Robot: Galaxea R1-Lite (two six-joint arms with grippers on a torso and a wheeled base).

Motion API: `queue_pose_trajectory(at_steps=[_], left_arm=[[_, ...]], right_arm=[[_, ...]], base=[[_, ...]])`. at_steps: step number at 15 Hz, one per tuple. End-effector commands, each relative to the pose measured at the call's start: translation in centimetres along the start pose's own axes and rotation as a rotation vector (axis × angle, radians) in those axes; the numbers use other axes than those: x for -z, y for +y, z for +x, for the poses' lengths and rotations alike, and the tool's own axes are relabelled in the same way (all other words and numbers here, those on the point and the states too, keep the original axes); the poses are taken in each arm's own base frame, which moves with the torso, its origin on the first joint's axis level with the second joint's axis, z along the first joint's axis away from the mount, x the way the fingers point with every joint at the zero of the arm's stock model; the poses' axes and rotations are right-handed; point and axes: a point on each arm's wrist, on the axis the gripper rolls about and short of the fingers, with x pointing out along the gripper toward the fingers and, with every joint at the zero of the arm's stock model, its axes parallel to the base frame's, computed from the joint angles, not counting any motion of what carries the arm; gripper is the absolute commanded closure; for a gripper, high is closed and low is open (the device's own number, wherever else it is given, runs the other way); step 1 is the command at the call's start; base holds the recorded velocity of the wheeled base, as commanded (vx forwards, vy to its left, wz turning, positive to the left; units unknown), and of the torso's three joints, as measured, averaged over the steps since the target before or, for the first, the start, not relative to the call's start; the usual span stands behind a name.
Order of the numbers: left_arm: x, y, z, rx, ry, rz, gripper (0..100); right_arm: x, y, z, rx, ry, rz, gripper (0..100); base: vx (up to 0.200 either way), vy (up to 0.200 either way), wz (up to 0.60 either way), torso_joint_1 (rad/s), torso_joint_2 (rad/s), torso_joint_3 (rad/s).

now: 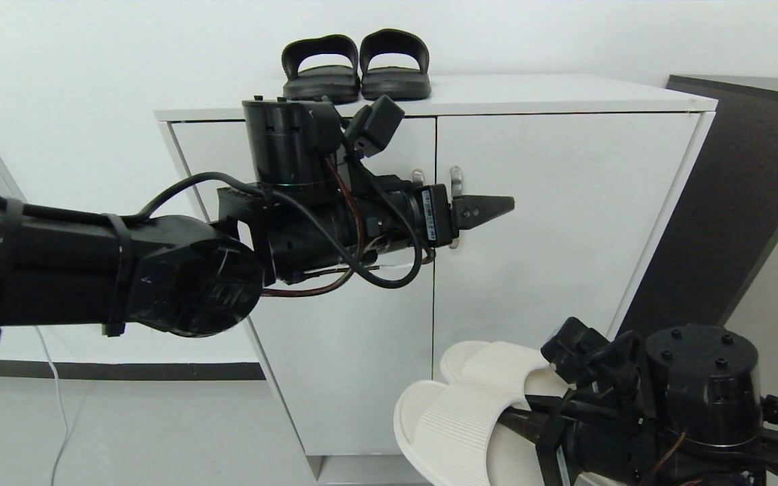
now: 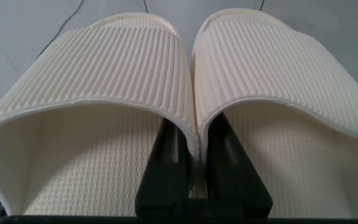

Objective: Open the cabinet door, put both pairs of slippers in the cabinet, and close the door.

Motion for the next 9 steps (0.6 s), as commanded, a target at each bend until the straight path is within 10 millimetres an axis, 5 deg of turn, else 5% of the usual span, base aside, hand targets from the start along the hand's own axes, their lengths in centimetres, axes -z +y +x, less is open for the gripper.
queue_pose_trajectory(at_steps=[1, 3, 4, 9], left_arm=[[0.5, 0.5, 0.8, -0.007, 0.011, -0.005, 0], [0.5, 0.6, 1.3, -0.004, 0.007, -0.005, 0], [0.5, 0.6, 1.3, -0.004, 0.006, -0.006, 100], [0.2, 0.1, -0.4, -0.005, 0.004, -0.009, 100]], right_arm=[[0.1, 0.0, 0.0, -0.001, 0.003, 0.000, 100], [0.0, 0.1, 0.0, -0.007, 0.001, 0.000, 100], [0.0, 0.3, -0.1, -0.014, 0.002, -0.003, 100], [0.8, 0.9, -0.8, -0.101, 0.026, -0.005, 100]], base=[[0.000, 0.000, 0.00, 0.000, 0.00, 0.000], [0.000, 0.000, 0.00, 0.000, 0.00, 0.000], [0.000, 0.000, 0.00, 0.000, 0.00, 0.000], [0.000, 0.000, 0.00, 0.000, 0.00, 0.000]])
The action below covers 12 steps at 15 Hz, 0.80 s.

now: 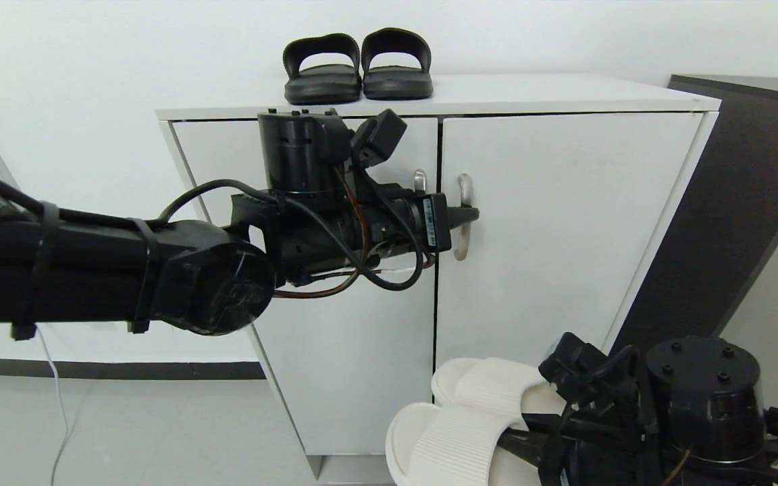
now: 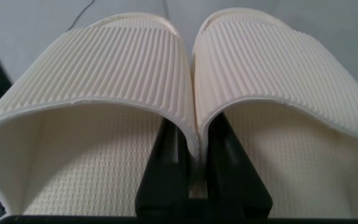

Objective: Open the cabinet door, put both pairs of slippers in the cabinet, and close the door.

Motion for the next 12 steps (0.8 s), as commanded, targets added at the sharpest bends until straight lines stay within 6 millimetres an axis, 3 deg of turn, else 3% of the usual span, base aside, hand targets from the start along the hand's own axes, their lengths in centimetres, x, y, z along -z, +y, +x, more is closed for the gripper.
queue_pose_trajectory(at_steps=[1, 5, 9, 12], left_arm=[[-0.1, -0.6, -1.5, 0.003, -0.003, 0.000, 100], [1.2, -1.9, -4.4, 0.014, 0.025, -0.003, 100], [1.2, -3.1, -6.9, 0.028, -0.008, 0.008, 100], [0.9, -1.6, -6.8, -0.018, -0.017, 0.000, 100]], right_arm=[[0.6, 0.3, -1.0, -0.067, 0.010, -0.006, 100], [1.4, 1.0, -2.6, -0.178, 0.018, -0.065, 100], [2.0, 0.9, -2.3, -0.180, 0.043, -0.084, 100], [2.1, 0.9, -2.4, -0.181, 0.044, -0.104, 100]], base=[[0.000, 0.000, 0.00, 0.000, 0.00, 0.000], [0.000, 0.000, 0.00, 0.000, 0.00, 0.000], [0.000, 0.000, 0.00, 0.000, 0.00, 0.000], [0.000, 0.000, 0.00, 0.000, 0.00, 0.000]])
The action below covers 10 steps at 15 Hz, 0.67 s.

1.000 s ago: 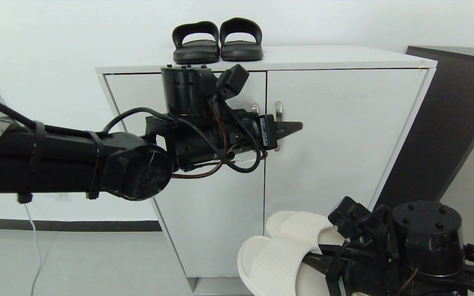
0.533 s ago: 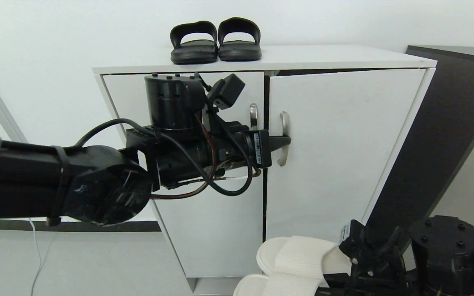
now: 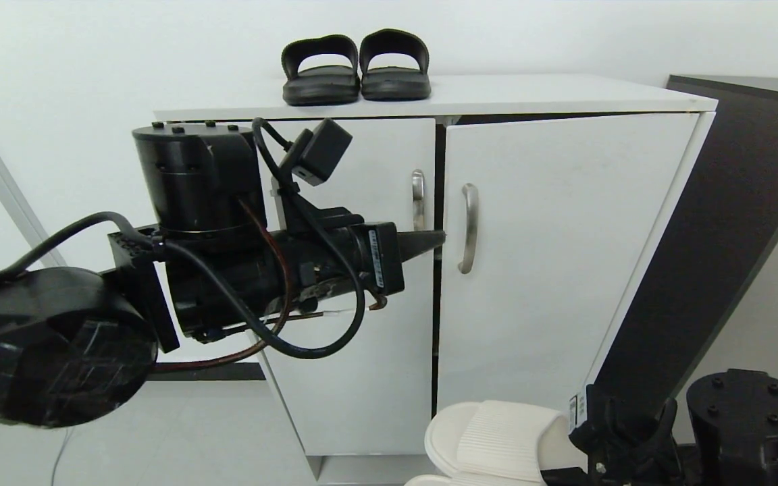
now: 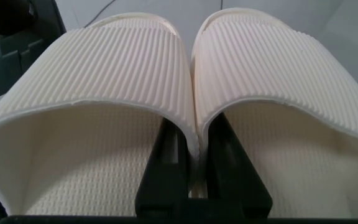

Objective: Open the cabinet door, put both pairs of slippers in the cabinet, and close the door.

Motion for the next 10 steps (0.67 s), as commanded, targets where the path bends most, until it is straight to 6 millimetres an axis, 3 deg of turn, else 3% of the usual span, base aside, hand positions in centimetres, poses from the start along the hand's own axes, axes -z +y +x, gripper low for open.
queue_pose_trajectory(at_steps=[1, 4, 10], left_arm=[[-0.3, 1.0, 0.1, -0.028, -0.009, -0.002, 100], [-0.4, 2.2, 1.3, -0.051, -0.011, -0.018, 100], [-2.1, 2.7, 3.3, -0.047, -0.048, -0.035, 100]], right_arm=[[0.0, 0.0, 0.0, -0.001, 0.001, 0.000, 100], [0.0, 0.0, 0.0, 0.000, 0.000, 0.000, 100], [0.2, -0.1, 0.3, 0.005, 0.014, 0.003, 100]], base=[[0.000, 0.000, 0.00, 0.000, 0.00, 0.000], [0.000, 0.000, 0.00, 0.000, 0.00, 0.000], [0.000, 0.000, 0.00, 0.000, 0.00, 0.000]])
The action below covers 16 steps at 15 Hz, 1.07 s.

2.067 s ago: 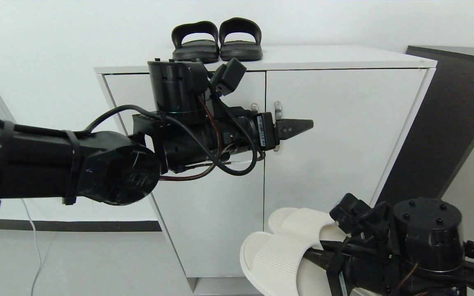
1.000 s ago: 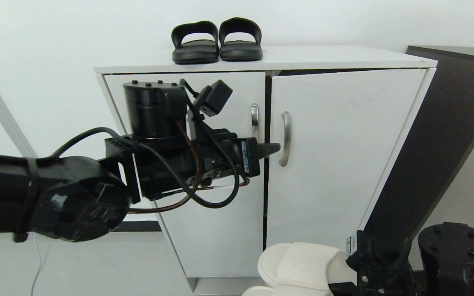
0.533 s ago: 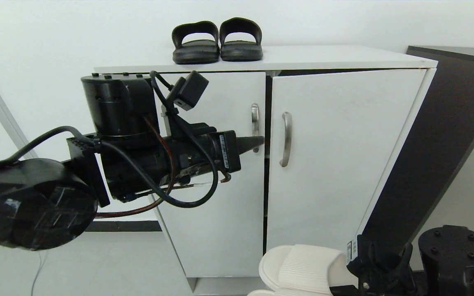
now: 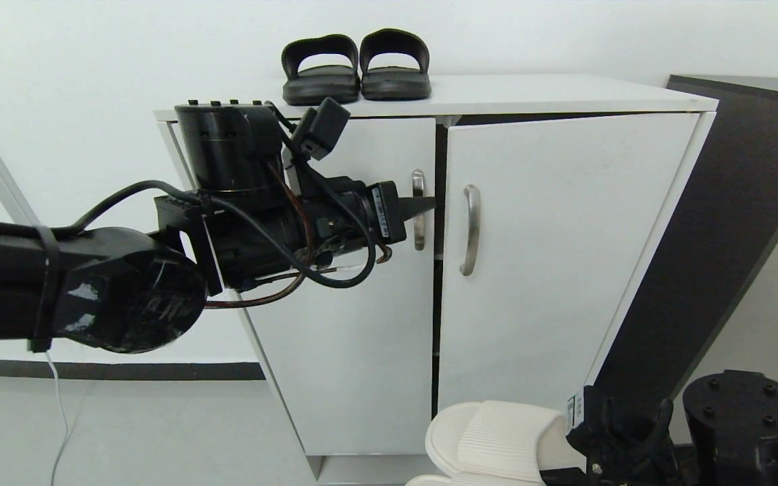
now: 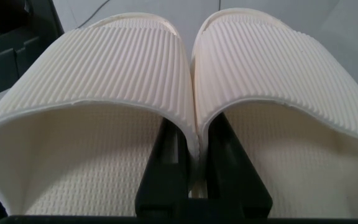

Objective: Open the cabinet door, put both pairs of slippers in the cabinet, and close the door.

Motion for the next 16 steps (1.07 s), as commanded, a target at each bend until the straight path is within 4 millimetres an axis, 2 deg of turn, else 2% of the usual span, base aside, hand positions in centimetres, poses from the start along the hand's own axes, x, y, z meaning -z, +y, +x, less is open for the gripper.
queue_pose_trajectory(at_steps=[1, 7, 11, 16], left_arm=[[0.0, 0.3, 1.1, -0.001, 0.011, -0.004, 100], [-0.4, 0.5, 2.5, 0.009, 0.004, 0.000, 100], [-0.4, -0.5, 2.8, 0.037, 0.002, 0.000, 100], [0.1, -1.5, 3.1, 0.013, -0.003, -0.002, 100]], right_arm=[[0.1, 0.0, 0.2, -0.002, 0.009, 0.002, 100], [0.3, 0.0, 0.1, -0.008, 0.015, -0.016, 100], [0.6, 0.4, 0.2, -0.028, 0.030, -0.021, 100], [1.0, 1.1, 0.2, -0.054, 0.047, -0.027, 100]], base=[[0.000, 0.000, 0.00, 0.000, 0.00, 0.000], [0.000, 0.000, 0.00, 0.000, 0.00, 0.000], [0.000, 0.000, 0.00, 0.000, 0.00, 0.000], [-0.200, 0.000, 0.00, 0.000, 0.00, 0.000]])
